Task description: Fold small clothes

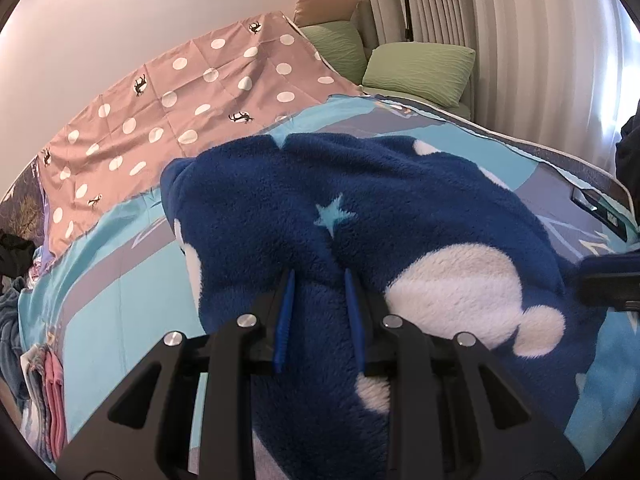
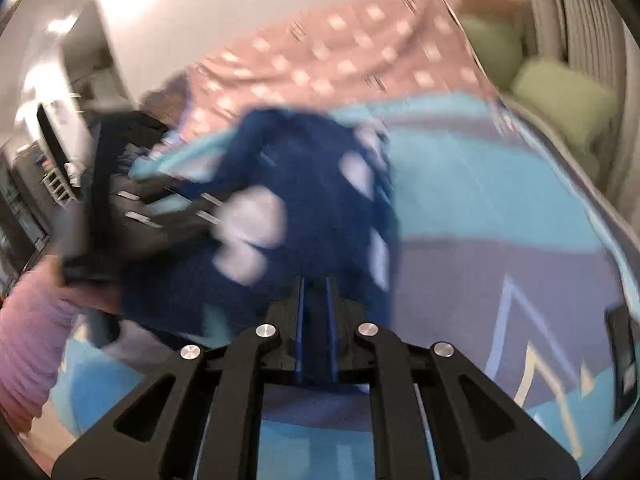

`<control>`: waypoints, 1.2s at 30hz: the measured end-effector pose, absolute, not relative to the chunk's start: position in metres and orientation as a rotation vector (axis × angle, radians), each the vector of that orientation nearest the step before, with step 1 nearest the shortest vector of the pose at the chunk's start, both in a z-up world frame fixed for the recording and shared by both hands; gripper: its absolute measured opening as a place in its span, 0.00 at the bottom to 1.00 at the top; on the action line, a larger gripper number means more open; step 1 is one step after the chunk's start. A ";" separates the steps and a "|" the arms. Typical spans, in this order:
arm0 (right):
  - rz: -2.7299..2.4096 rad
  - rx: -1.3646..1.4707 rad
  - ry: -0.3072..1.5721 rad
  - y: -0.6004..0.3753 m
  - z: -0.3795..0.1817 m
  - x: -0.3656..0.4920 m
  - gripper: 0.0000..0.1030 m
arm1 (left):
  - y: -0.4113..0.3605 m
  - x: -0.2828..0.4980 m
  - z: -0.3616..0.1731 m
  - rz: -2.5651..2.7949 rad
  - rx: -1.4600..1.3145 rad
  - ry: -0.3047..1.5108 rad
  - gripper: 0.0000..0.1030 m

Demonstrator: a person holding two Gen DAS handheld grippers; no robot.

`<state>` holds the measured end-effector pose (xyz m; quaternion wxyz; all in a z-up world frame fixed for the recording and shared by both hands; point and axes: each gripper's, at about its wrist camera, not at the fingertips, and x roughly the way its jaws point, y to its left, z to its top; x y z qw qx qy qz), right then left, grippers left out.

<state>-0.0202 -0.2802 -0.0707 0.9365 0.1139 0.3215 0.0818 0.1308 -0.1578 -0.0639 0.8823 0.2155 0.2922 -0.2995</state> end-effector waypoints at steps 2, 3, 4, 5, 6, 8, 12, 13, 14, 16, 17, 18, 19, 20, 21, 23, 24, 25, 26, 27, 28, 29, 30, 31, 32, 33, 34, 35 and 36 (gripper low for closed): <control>0.240 0.223 0.623 -0.267 -0.057 -0.021 0.10 | -0.160 0.130 -0.064 -0.623 0.445 0.610 0.23; 0.257 0.218 0.629 -0.261 -0.056 -0.019 0.10 | -0.159 0.130 -0.064 -0.623 0.445 0.612 0.23; 0.247 0.213 0.654 -0.255 -0.060 -0.011 0.10 | -0.159 0.130 -0.064 -0.623 0.446 0.613 0.23; 0.221 0.210 0.683 -0.254 -0.065 -0.007 0.10 | -0.160 0.130 -0.064 -0.623 0.451 0.613 0.23; 0.147 0.203 0.749 -0.254 -0.081 0.007 0.07 | -0.160 0.130 -0.064 -0.622 0.454 0.609 0.24; 0.150 0.269 0.784 -0.265 -0.111 0.025 0.06 | -0.169 0.126 -0.069 -0.605 0.507 0.574 0.24; 0.140 0.391 0.763 -0.283 -0.109 0.010 0.07 | -0.175 0.126 -0.070 -0.607 0.522 0.563 0.24; 0.145 0.394 0.756 -0.284 -0.107 0.001 0.08 | -0.173 0.128 -0.069 -0.617 0.515 0.569 0.24; 0.162 0.392 0.746 -0.282 -0.104 -0.010 0.12 | -0.171 0.129 -0.069 -0.628 0.512 0.575 0.24; 0.243 0.377 0.727 -0.274 -0.099 -0.027 0.12 | -0.169 0.132 -0.068 -0.646 0.510 0.585 0.24; 0.301 0.387 0.731 -0.267 -0.098 -0.033 0.12 | -0.169 0.134 -0.068 -0.653 0.510 0.594 0.24; 0.356 0.418 0.741 -0.261 -0.099 -0.035 0.12 | -0.171 0.135 -0.067 -0.657 0.514 0.603 0.24; 0.406 0.461 0.754 -0.256 -0.101 -0.040 0.11 | -0.173 0.136 -0.067 -0.657 0.524 0.609 0.24; 0.459 0.516 0.790 -0.249 -0.110 -0.036 0.10 | -0.175 0.136 -0.066 -0.656 0.543 0.613 0.24; 0.461 0.523 0.809 -0.244 -0.115 -0.032 0.10 | -0.177 0.135 -0.067 -0.654 0.560 0.613 0.24; 0.372 0.509 0.806 -0.236 -0.124 -0.018 0.10 | -0.182 0.135 -0.066 -0.651 0.608 0.615 0.24; 0.353 0.537 0.787 -0.238 -0.126 -0.011 0.10 | -0.183 0.135 -0.066 -0.650 0.619 0.619 0.24; 0.351 0.606 0.755 -0.243 -0.129 -0.002 0.09 | -0.185 0.135 -0.065 -0.649 0.631 0.626 0.24; 0.357 0.656 0.742 -0.246 -0.132 0.008 0.09 | -0.185 0.136 -0.065 -0.647 0.636 0.632 0.24; 0.361 0.672 0.746 -0.246 -0.135 0.015 0.09 | -0.187 0.138 -0.064 -0.649 0.642 0.645 0.24; 0.370 0.685 0.770 -0.243 -0.140 0.022 0.08 | -0.188 0.138 -0.065 -0.651 0.649 0.653 0.24; 0.390 0.733 0.818 -0.238 -0.151 0.030 0.08 | -0.190 0.140 -0.066 -0.653 0.664 0.659 0.24; 0.406 0.763 0.834 -0.235 -0.155 0.031 0.07 | -0.192 0.140 -0.067 -0.655 0.676 0.660 0.24; 0.417 0.786 0.848 -0.233 -0.159 0.033 0.07 | -0.194 0.141 -0.068 -0.657 0.681 0.660 0.24; 0.418 0.801 0.856 -0.232 -0.160 0.032 0.07 | -0.196 0.142 -0.069 -0.657 0.677 0.661 0.24; 0.419 0.801 0.859 -0.232 -0.161 0.032 0.07 | -0.197 0.143 -0.069 -0.656 0.671 0.663 0.24; 0.422 0.798 0.862 -0.232 -0.161 0.031 0.07 | -0.198 0.143 -0.070 -0.654 0.667 0.662 0.24; 0.430 0.793 0.865 -0.232 -0.162 0.030 0.07 | -0.199 0.141 -0.071 -0.650 0.668 0.653 0.24; 0.443 0.796 0.871 -0.235 -0.164 0.030 0.07 | -0.199 0.140 -0.071 -0.647 0.671 0.645 0.24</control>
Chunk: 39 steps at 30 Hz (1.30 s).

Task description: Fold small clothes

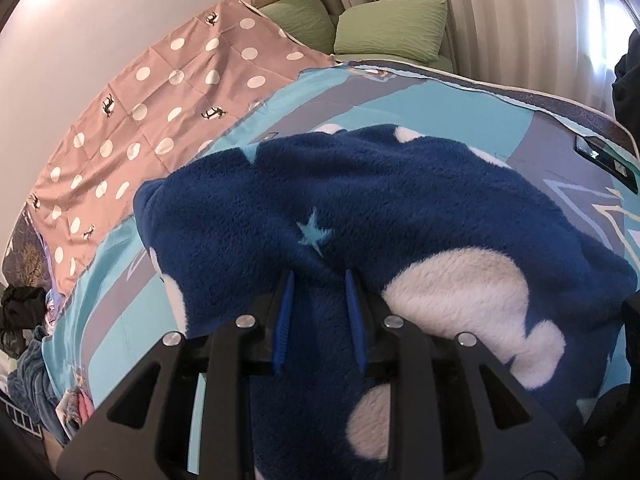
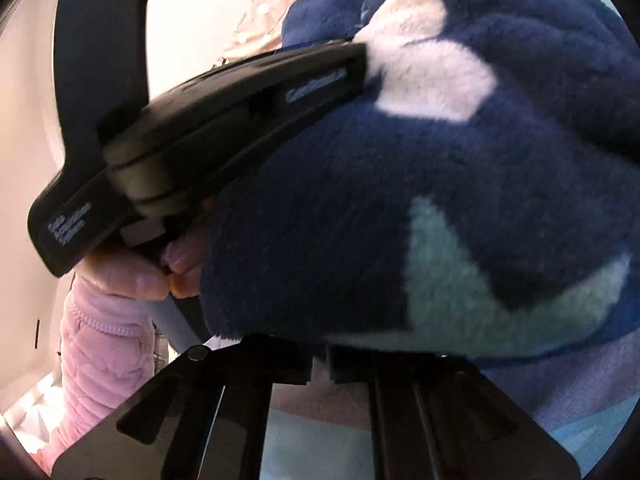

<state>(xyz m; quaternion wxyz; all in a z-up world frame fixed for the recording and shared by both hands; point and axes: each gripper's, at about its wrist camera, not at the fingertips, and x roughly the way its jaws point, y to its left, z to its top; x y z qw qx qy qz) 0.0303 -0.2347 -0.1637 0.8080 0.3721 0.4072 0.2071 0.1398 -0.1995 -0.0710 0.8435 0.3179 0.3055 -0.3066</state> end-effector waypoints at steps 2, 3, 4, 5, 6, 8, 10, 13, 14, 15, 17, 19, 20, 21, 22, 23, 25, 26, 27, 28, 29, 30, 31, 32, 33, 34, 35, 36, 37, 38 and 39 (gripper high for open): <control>0.482 0.817 0.895 -0.242 -0.166 0.027 0.06 | -0.197 0.138 -0.071 -0.647 0.665 0.632 0.24; 0.498 0.828 0.905 -0.246 -0.166 0.024 0.06 | -0.195 0.139 -0.070 -0.649 0.659 0.632 0.24; 0.505 0.837 0.901 -0.253 -0.165 0.017 0.06 | -0.194 0.140 -0.069 -0.654 0.649 0.634 0.24; 0.474 0.830 0.874 -0.261 -0.162 0.011 0.07 | -0.193 0.141 -0.069 -0.658 0.639 0.637 0.24; 0.426 0.811 0.848 -0.269 -0.160 0.008 0.07 | -0.192 0.142 -0.069 -0.663 0.627 0.642 0.24; 0.407 0.826 0.851 -0.274 -0.166 0.013 0.07 | -0.193 0.144 -0.069 -0.666 0.611 0.656 0.24; 0.504 0.872 0.916 -0.256 -0.184 0.025 0.07 | -0.195 0.144 -0.069 -0.658 0.619 0.659 0.24; 0.464 0.699 0.907 -0.232 -0.173 0.025 0.05 | -0.195 0.140 -0.070 -0.650 0.638 0.633 0.24; 0.493 0.674 0.928 -0.229 -0.171 0.025 0.04 | -0.194 0.142 -0.070 -0.652 0.626 0.641 0.24; 0.529 0.686 0.958 -0.231 -0.173 0.026 0.04 | -0.194 0.143 -0.069 -0.652 0.620 0.645 0.24; 0.553 0.740 0.968 -0.242 -0.174 0.021 0.04 | -0.194 0.142 -0.069 -0.650 0.618 0.644 0.24; 0.475 0.729 0.861 -0.262 -0.161 0.007 0.04 | -0.193 0.141 -0.069 -0.650 0.614 0.638 0.24; 0.457 0.753 0.813 -0.271 -0.156 0.005 0.04 | -0.193 0.142 -0.069 -0.652 0.606 0.641 0.24; 0.468 0.797 0.789 -0.276 -0.156 0.006 0.04 | -0.194 0.142 -0.069 -0.653 0.602 0.646 0.24; 0.500 0.873 0.780 -0.279 -0.159 0.011 0.04 | -0.194 0.143 -0.068 -0.653 0.601 0.649 0.24; 0.534 0.924 0.786 -0.275 -0.165 0.019 0.04 | -0.194 0.143 -0.068 -0.652 0.604 0.649 0.24; 0.546 0.880 0.815 -0.257 -0.171 0.031 0.04 | -0.193 0.140 -0.071 -0.644 0.623 0.629 0.24; 0.535 0.837 0.824 -0.252 -0.169 0.035 0.04 | -0.191 0.137 -0.072 -0.644 0.629 0.611 0.24; 0.532 0.802 0.831 -0.252 -0.166 0.040 0.04 | -0.189 0.137 -0.071 -0.647 0.618 0.606 0.24; 0.539 0.769 0.846 -0.254 -0.162 0.037 0.04 | -0.187 0.138 -0.070 -0.652 0.594 0.612 0.24; 0.552 0.753 0.865 -0.260 -0.158 0.032 0.04 | -0.186 0.139 -0.069 -0.654 0.577 0.617 0.24; 0.558 0.741 0.874 -0.265 -0.154 0.030 0.04 | -0.186 0.140 -0.069 -0.657 0.573 0.617 0.24; 0.543 0.709 0.860 -0.274 -0.146 0.018 0.04 | -0.185 0.139 -0.069 -0.660 0.575 0.609 0.24; 0.507 0.655 0.826 -0.284 -0.136 0.003 0.04 | -0.184 0.139 -0.069 -0.664 0.573 0.601 0.24; 0.477 0.613 0.794 -0.286 -0.126 -0.011 0.04 | -0.182 0.138 -0.069 -0.667 0.568 0.596 0.25; 0.446 0.581 0.754 -0.296 -0.115 -0.022 0.05 | -0.180 0.138 -0.069 -0.674 0.558 0.592 0.25; 0.417 0.571 0.710 -0.309 -0.102 -0.029 0.05 | -0.177 0.139 -0.068 -0.681 0.545 0.590 0.25; 0.398 0.573 0.683 -0.315 -0.095 -0.033 0.07 | -0.175 0.139 -0.068 -0.685 0.534 0.590 0.25; 0.379 0.576 0.652 -0.323 -0.088 -0.037 0.09 | -0.172 0.140 -0.066 -0.689 0.518 0.591 0.26; 0.350 0.567 0.639 -0.327 -0.085 -0.040 0.13 | -0.168 0.141 -0.065 -0.691 0.502 0.592 0.27; 0.314 0.555 0.649 -0.327 -0.089 -0.033 0.13 | -0.165 0.140 -0.064 -0.690 0.488 0.593 0.27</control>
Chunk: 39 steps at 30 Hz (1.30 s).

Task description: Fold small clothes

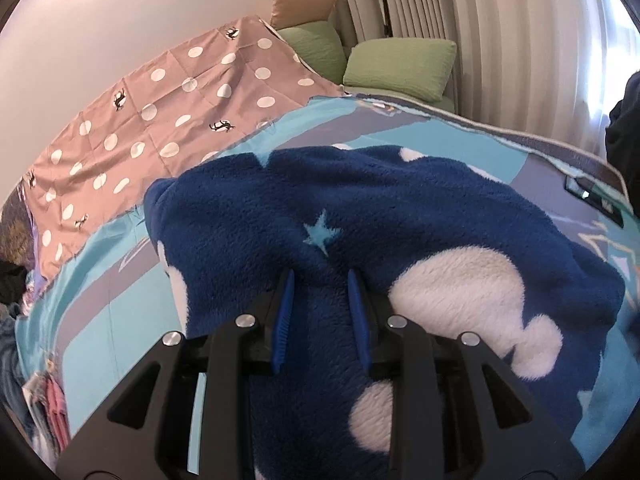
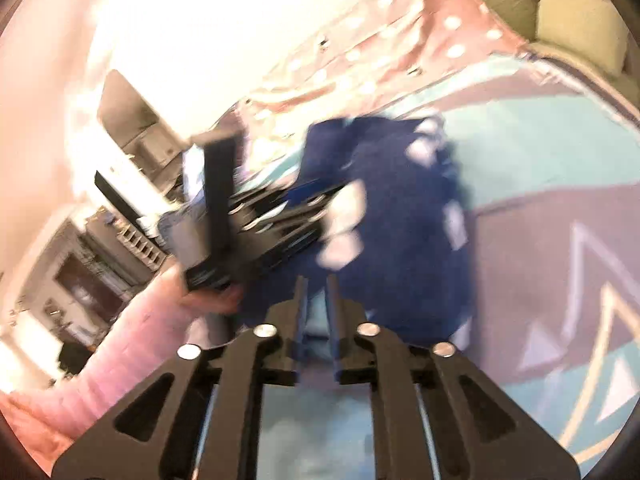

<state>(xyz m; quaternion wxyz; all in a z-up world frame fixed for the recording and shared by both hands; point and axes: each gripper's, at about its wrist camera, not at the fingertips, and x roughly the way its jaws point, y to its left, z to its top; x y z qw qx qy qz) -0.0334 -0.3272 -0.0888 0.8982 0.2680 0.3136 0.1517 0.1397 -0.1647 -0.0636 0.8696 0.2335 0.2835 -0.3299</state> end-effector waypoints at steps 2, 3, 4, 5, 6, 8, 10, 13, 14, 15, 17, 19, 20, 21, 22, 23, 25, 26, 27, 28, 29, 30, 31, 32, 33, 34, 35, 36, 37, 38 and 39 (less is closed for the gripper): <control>0.194 0.486 0.760 -0.338 -0.108 -0.011 0.11 | -0.156 0.139 -0.059 -0.692 0.452 0.595 0.28; 0.176 0.487 0.834 -0.334 -0.127 0.001 0.10 | -0.150 0.138 -0.053 -0.715 0.417 0.597 0.29; 0.186 0.531 0.831 -0.333 -0.136 0.004 0.10 | -0.145 0.137 -0.048 -0.728 0.388 0.596 0.29; 0.191 0.528 0.818 -0.335 -0.133 0.005 0.11 | -0.140 0.138 -0.043 -0.732 0.365 0.593 0.29; 0.200 0.513 0.812 -0.336 -0.129 0.003 0.12 | -0.135 0.139 -0.037 -0.732 0.345 0.586 0.29; 0.204 0.483 0.803 -0.333 -0.117 0.010 0.13 | -0.132 0.141 -0.026 -0.730 0.336 0.563 0.29; 0.211 0.443 0.761 -0.318 -0.102 0.012 0.15 | -0.133 0.151 -0.015 -0.747 0.327 0.553 0.29; 0.215 0.380 0.659 -0.312 -0.061 0.016 0.20 | -0.139 0.174 -0.009 -0.763 0.282 0.580 0.29; 0.226 0.388 0.642 -0.316 -0.056 0.029 0.20 | -0.141 0.180 -0.011 -0.766 0.271 0.596 0.29; 0.242 0.394 0.635 -0.311 -0.066 0.026 0.20 | -0.143 0.189 -0.020 -0.756 0.270 0.629 0.29; 0.240 0.373 0.714 -0.304 -0.083 0.063 0.22 | -0.154 0.210 -0.061 -0.730 0.317 0.741 0.29; 0.186 0.363 0.822 -0.294 -0.113 0.088 0.19 | -0.153 0.210 -0.083 -0.736 0.308 0.700 0.29; 0.177 0.356 0.816 -0.293 -0.122 0.091 0.19 | -0.150 0.211 -0.082 -0.743 0.280 0.707 0.29; 0.168 0.329 0.807 -0.290 -0.117 0.089 0.19 | -0.150 0.212 -0.081 -0.747 0.270 0.716 0.29; 0.147 0.305 0.814 -0.287 -0.111 0.087 0.19 | -0.152 0.210 -0.080 -0.750 0.288 0.713 0.29; 0.129 0.296 0.822 -0.285 -0.108 0.087 0.19 | -0.154 0.208 -0.080 -0.751 0.318 0.702 0.29; 0.127 0.245 0.815 -0.278 -0.106 0.083 0.20 | -0.154 0.209 -0.078 -0.748 0.323 0.709 0.29; 0.141 0.222 0.820 -0.278 -0.103 0.087 0.20 | -0.153 0.209 -0.074 -0.751 0.323 0.711 0.29; 0.151 0.224 0.826 -0.277 -0.099 0.081 0.21 | -0.152 0.208 -0.070 -0.755 0.320 0.710 0.30; 0.164 0.242 0.831 -0.281 -0.094 0.081 0.21 | -0.149 0.208 -0.063 -0.768 0.297 0.709 0.32; 0.187 0.261 0.822 -0.286 -0.082 0.083 0.21 | -0.144 0.210 -0.054 -0.802 0.244 0.716 0.44; 0.197 0.258 0.798 -0.288 -0.077 0.079 0.21 | -0.140 0.214 -0.048 -0.826 0.199 0.722 0.56; 0.204 0.241 0.765 -0.288 -0.063 0.076 0.21 | -0.134 0.219 -0.040 -0.841 0.141 0.721 0.56; 0.210 0.218 0.736 -0.289 -0.051 0.077 0.21 | -0.131 0.224 -0.036 -0.837 0.120 0.716 0.56; 0.213 0.208 0.721 -0.288 -0.043 0.076 0.21 | -0.128 0.233 -0.029 -0.814 0.104 0.708 0.54; 0.218 0.202 0.706 -0.287 -0.037 0.079 0.21 | -0.126 0.240 -0.027 -0.792 0.101 0.706 0.54; 0.230 0.206 0.696 -0.288 -0.032 0.091 0.21 | -0.125 0.248 -0.027 -0.776 0.095 0.712 0.52; 0.238 0.213 0.694 -0.288 -0.031 0.100 0.21 | -0.124 0.255 -0.028 -0.768 0.090 0.721 0.48; 0.249 0.224 0.697 -0.289 -0.032 0.112 0.21 | -0.124 0.266 -0.034 -0.760 0.081 0.744 0.44; 0.259 0.237 0.706 -0.289 -0.036 0.126 0.22 | -0.124 0.276 -0.042 -0.757 0.076 0.765 0.37; 0.266 0.242 0.716 -0.288 -0.040 0.134 0.28 | -0.123 0.282 -0.050 -0.756 0.074 0.779 0.31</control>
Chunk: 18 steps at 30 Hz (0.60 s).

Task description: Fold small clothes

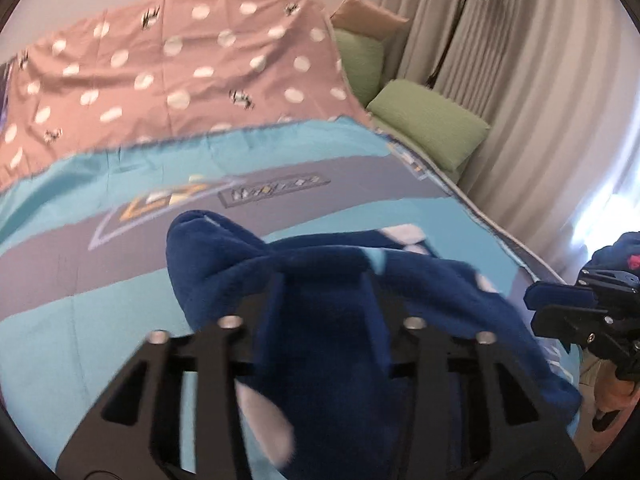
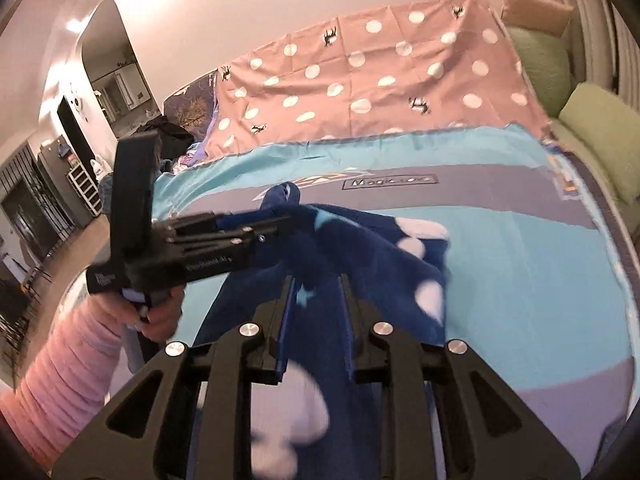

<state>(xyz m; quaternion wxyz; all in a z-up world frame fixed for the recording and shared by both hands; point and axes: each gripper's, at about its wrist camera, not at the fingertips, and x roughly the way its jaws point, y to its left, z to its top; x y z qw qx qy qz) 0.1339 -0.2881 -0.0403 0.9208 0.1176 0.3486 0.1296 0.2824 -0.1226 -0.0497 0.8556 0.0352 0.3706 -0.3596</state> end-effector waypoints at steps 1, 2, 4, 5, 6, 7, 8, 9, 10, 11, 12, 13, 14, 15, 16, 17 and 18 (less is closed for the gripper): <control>0.277 0.236 0.738 -0.288 -0.053 0.147 0.34 | -0.122 0.290 -0.061 -0.761 0.072 0.795 0.31; 0.273 0.210 0.799 -0.286 -0.074 0.163 0.45 | -0.122 0.296 -0.076 -0.778 0.073 0.798 0.31; 0.226 0.183 0.875 -0.284 -0.112 0.180 0.45 | -0.124 0.293 -0.093 -0.801 0.097 0.754 0.30; 0.227 0.197 0.864 -0.286 -0.115 0.179 0.45 | -0.125 0.287 -0.099 -0.798 0.112 0.724 0.30; 0.218 0.213 0.858 -0.288 -0.113 0.176 0.45 | -0.124 0.282 -0.099 -0.792 0.097 0.707 0.29; 0.200 0.196 0.851 -0.285 -0.111 0.172 0.45 | -0.123 0.283 -0.099 -0.793 0.085 0.712 0.29; 0.184 0.159 0.834 -0.280 -0.111 0.170 0.45 | -0.123 0.283 -0.099 -0.798 0.092 0.710 0.29; 0.179 0.144 0.829 -0.277 -0.111 0.169 0.45 | -0.122 0.283 -0.099 -0.802 0.098 0.709 0.29; 0.181 0.141 0.832 -0.277 -0.110 0.170 0.45 | -0.122 0.283 -0.098 -0.804 0.103 0.713 0.29; 0.188 0.143 0.839 -0.277 -0.110 0.172 0.46 | -0.122 0.283 -0.095 -0.801 0.109 0.722 0.29; 0.199 0.148 0.844 -0.278 -0.108 0.173 0.46 | -0.123 0.285 -0.092 -0.798 0.113 0.734 0.29; 0.207 0.155 0.847 -0.279 -0.105 0.173 0.46 | -0.123 0.285 -0.086 -0.798 0.107 0.749 0.29; 0.210 0.157 0.848 -0.280 -0.101 0.173 0.47 | -0.119 0.286 -0.075 -0.814 0.068 0.773 0.32; 0.215 0.164 0.849 -0.282 -0.093 0.171 0.47 | -0.114 0.288 -0.068 -0.834 0.023 0.788 0.39; 0.222 0.184 0.841 -0.285 -0.083 0.169 0.47 | -0.108 0.290 -0.058 -0.853 -0.038 0.801 0.44; 0.230 0.205 0.821 -0.288 -0.074 0.168 0.47 | -0.101 0.292 -0.049 -0.855 -0.088 0.797 0.47; 0.235 0.214 0.802 -0.290 -0.066 0.167 0.47 | -0.096 0.296 -0.041 -0.845 -0.106 0.785 0.47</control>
